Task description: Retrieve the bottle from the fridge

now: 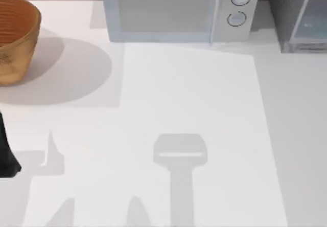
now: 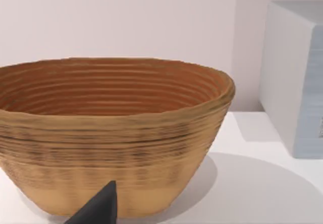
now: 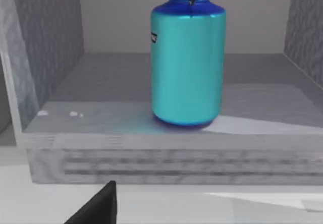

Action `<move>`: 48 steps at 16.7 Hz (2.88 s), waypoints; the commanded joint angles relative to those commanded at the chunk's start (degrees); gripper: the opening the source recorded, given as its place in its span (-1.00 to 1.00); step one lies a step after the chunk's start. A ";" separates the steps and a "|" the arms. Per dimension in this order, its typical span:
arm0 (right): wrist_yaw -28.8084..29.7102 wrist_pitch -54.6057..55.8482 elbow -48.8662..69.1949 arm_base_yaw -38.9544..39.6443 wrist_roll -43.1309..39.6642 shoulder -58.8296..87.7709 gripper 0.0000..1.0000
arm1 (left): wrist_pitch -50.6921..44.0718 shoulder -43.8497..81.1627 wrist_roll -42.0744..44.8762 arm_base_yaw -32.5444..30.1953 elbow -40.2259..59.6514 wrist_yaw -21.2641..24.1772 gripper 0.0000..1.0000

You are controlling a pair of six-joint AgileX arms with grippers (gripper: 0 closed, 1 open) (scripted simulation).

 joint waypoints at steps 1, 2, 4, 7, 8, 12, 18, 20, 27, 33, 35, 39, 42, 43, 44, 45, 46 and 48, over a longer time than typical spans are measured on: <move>0.33 -0.29 0.68 0.30 -0.08 0.55 1.00 | 0.00 0.00 0.00 0.00 0.00 0.00 1.00; 0.93 -0.81 1.92 0.81 -0.20 1.46 1.00 | 0.00 0.00 0.00 0.00 0.00 0.00 1.00; 2.80 -2.59 6.22 2.43 -0.45 4.11 1.00 | 0.00 0.00 0.00 0.00 0.00 0.00 1.00; 6.78 -6.95 16.23 6.00 -0.58 9.12 1.00 | 0.00 0.00 0.00 0.00 0.00 0.00 1.00; 8.23 -8.68 19.95 7.39 -0.56 11.02 1.00 | 0.00 0.00 0.00 0.00 0.00 0.00 1.00; 13.82 -15.58 34.02 12.85 -0.37 17.64 1.00 | 0.00 0.00 0.00 0.00 0.00 0.00 1.00; 16.82 -19.43 39.69 15.81 -0.30 20.35 1.00 | 0.00 0.00 0.00 0.00 0.00 0.00 1.00; 16.69 -19.27 39.49 15.53 -0.30 20.05 1.00 | 0.00 0.00 0.00 0.00 0.00 0.00 1.00; 17.98 -24.87 50.93 16.90 -0.35 25.71 1.00 | 0.00 0.00 0.00 0.00 0.00 0.00 1.00; 18.70 -27.86 55.75 17.59 -0.38 28.01 1.00 | 0.00 0.00 0.00 0.00 0.00 0.00 1.00; 18.70 -27.86 55.75 17.59 -0.38 28.01 0.85 | 0.00 0.00 0.00 0.00 0.00 0.00 1.00; 18.70 -27.86 55.75 17.59 -0.38 28.01 0.25 | 0.00 0.00 0.00 0.00 0.00 0.00 1.00; 18.70 -27.86 55.75 17.59 -0.38 28.01 -0.21 | 0.00 0.00 0.00 0.00 0.00 0.00 1.00; 18.70 -27.86 55.75 17.59 -0.38 28.01 -0.36 | 0.00 0.00 0.00 0.00 0.00 0.00 1.00; 18.70 -27.86 55.75 17.59 -0.38 28.01 -0.51 | 0.00 0.00 0.00 0.00 0.00 0.00 1.00; 18.70 -27.86 55.75 17.59 -0.38 28.01 -0.66 | 0.00 0.00 0.00 0.00 0.00 0.00 1.00; 18.70 -27.86 55.75 17.59 -0.38 28.01 -0.81 | 0.00 0.00 0.00 0.00 0.00 0.00 1.00; 18.70 -27.86 55.75 17.59 -0.38 28.01 -1.00 | 0.00 0.00 0.00 0.00 0.00 0.00 1.00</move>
